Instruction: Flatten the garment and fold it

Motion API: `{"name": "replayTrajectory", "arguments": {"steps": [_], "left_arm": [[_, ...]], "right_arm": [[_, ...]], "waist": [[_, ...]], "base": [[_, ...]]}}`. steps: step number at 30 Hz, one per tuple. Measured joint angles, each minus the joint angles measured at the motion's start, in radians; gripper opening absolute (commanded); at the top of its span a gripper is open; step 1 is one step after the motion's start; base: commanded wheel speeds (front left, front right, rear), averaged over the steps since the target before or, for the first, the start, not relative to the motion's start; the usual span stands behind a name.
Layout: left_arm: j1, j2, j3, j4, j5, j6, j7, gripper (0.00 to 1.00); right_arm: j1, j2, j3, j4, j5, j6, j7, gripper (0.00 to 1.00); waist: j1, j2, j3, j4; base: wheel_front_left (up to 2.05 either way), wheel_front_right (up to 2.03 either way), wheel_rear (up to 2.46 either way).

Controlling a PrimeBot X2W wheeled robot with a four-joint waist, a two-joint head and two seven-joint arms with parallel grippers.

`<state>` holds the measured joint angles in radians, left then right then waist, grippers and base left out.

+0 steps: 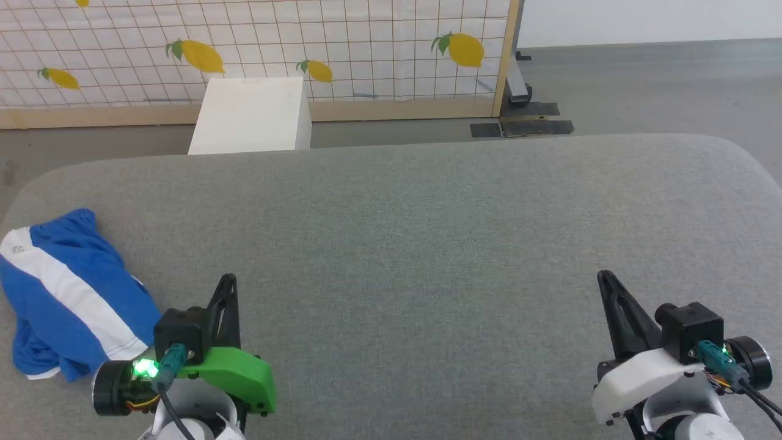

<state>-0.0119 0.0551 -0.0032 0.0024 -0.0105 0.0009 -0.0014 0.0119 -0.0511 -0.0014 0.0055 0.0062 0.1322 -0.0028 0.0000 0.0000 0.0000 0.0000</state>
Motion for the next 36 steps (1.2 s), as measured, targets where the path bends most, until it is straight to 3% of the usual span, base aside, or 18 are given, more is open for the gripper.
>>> {"name": "replayTrajectory", "arguments": {"steps": [4, 5, 23, 36], "left_arm": [[0.0, 0.0, 0.0, 0.0, 0.0, 0.0, 0.0, 0.0], [0.0, 0.0, 0.0, 0.0, 0.0, 0.0, 0.0, 1.0], [0.0, 0.0, -0.022, 0.017, -0.017, 0.006, -0.022, 1.0], [0.0, 0.0, -0.039, 0.026, -0.033, 0.019, -0.046, 1.0]], "right_arm": [[0.0, 0.0, 0.0, 0.0, 0.0, 0.0, 0.0, 0.0], [0.0, 0.0, 0.0, 0.0, 0.0, 0.0, 0.0, 1.0], [0.002, 0.0, -0.006, 0.018, 0.027, 0.0, -0.021, 1.0], [0.005, 0.0, -0.012, 0.035, 0.062, 0.0, -0.046, 1.0]], "waist": [[0.0, 0.0, 0.0, 0.0], [0.0, 0.0, 0.0, 0.0], [0.0, 0.0, 0.0, 0.007], [0.0, 0.0, 0.003, 0.056]], "base": [[0.0, 0.0, 0.0], [0.0, 0.0, 0.0], [0.0, 0.0, 0.0], [0.0, 0.0, 0.0]]}}
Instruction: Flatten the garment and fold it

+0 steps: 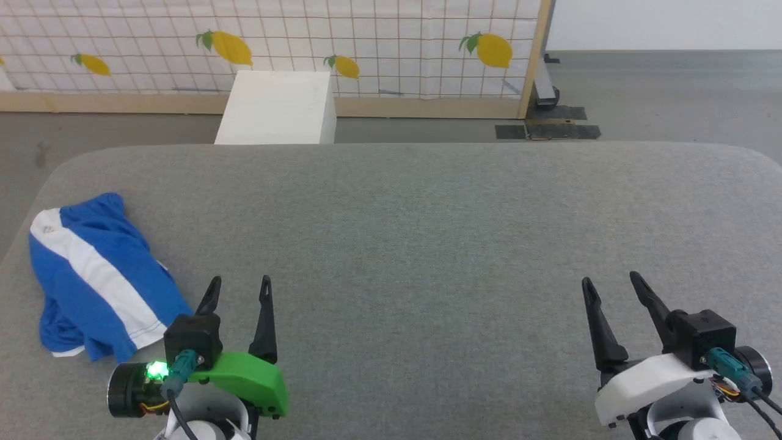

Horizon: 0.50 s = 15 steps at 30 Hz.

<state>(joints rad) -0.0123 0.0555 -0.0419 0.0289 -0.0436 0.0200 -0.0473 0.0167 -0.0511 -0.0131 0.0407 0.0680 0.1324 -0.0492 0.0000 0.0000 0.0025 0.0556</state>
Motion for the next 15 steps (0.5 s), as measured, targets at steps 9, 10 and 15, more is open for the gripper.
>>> {"name": "replayTrajectory", "arguments": {"steps": [9, 10, 15], "left_arm": [[0.0, 0.0, -0.005, 0.007, -0.009, 0.009, -0.02, 1.0], [0.0, 0.0, -0.007, 0.007, -0.01, 0.011, -0.022, 1.0], [0.0, 0.0, -0.01, 0.012, -0.011, 0.016, -0.034, 1.0]], "right_arm": [[0.005, 0.0, -0.002, 0.013, 0.021, 0.0, -0.019, 1.0], [0.005, 0.0, -0.002, 0.014, 0.022, 0.0, -0.022, 1.0], [0.006, 0.0, -0.003, 0.019, 0.032, 0.0, -0.031, 1.0]], "waist": [[0.0, 0.0, 0.002, 0.055], [0.0, 0.0, 0.002, 0.062], [0.0, 0.0, 0.003, 0.096]], "base": [[0.0, 0.0, 0.0], [0.0, 0.0, 0.0], [0.0, 0.0, 0.0]]}}
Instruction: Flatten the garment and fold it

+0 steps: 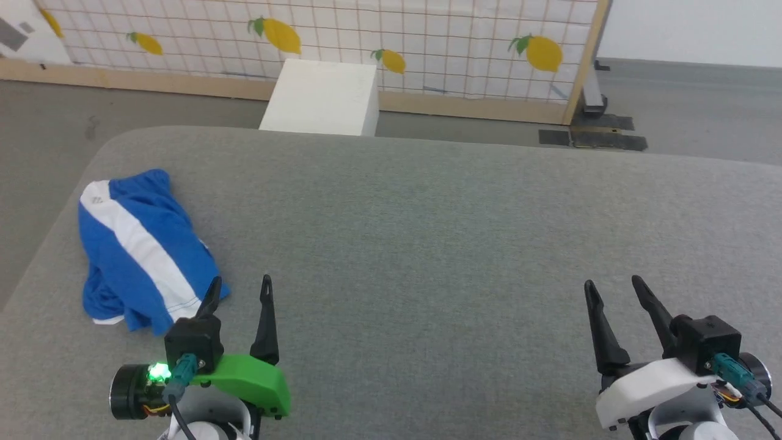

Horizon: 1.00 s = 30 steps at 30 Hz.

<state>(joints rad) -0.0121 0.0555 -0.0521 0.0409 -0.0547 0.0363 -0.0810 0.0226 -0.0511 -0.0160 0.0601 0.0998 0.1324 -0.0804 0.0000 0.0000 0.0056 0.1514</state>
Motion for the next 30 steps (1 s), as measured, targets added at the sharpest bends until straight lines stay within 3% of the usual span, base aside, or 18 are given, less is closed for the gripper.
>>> {"name": "replayTrajectory", "arguments": {"steps": [30], "left_arm": [[0.001, 0.0, -0.032, 0.016, -0.043, 0.03, -0.059, 1.0]], "right_arm": [[0.004, 0.0, -0.011, 0.053, 0.062, 0.0, -0.061, 1.0]], "waist": [[0.0, 0.0, 0.013, 0.16]], "base": [[0.0, 0.0, 0.0]]}}
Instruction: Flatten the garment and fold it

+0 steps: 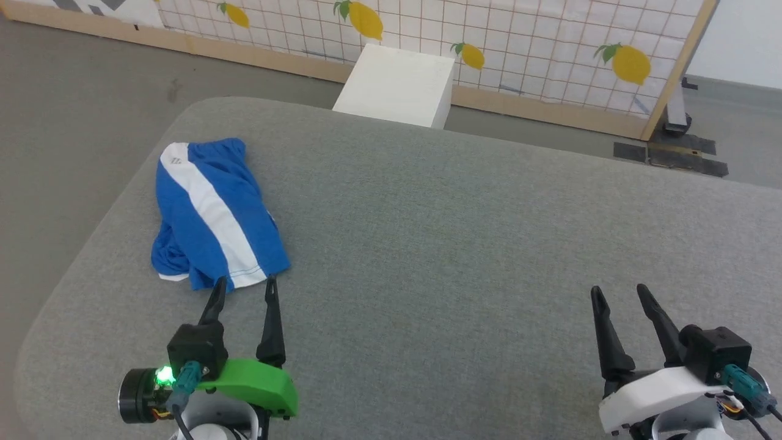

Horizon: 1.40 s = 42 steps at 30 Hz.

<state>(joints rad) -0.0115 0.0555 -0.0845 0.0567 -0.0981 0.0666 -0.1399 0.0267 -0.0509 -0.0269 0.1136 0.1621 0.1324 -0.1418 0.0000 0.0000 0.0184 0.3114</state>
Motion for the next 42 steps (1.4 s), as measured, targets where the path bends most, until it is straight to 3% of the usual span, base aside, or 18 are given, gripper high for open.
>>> {"name": "replayTrajectory", "arguments": {"steps": [42], "left_arm": [[0.0, 0.0, -0.037, 0.062, -0.015, 0.033, -0.088, 1.0]], "right_arm": [[0.035, 0.0, -0.013, 0.039, -0.005, 0.0, -0.086, 1.0]], "waist": [[0.0, 0.0, -0.003, 0.137]], "base": [[0.0, 0.0, 0.0]]}}
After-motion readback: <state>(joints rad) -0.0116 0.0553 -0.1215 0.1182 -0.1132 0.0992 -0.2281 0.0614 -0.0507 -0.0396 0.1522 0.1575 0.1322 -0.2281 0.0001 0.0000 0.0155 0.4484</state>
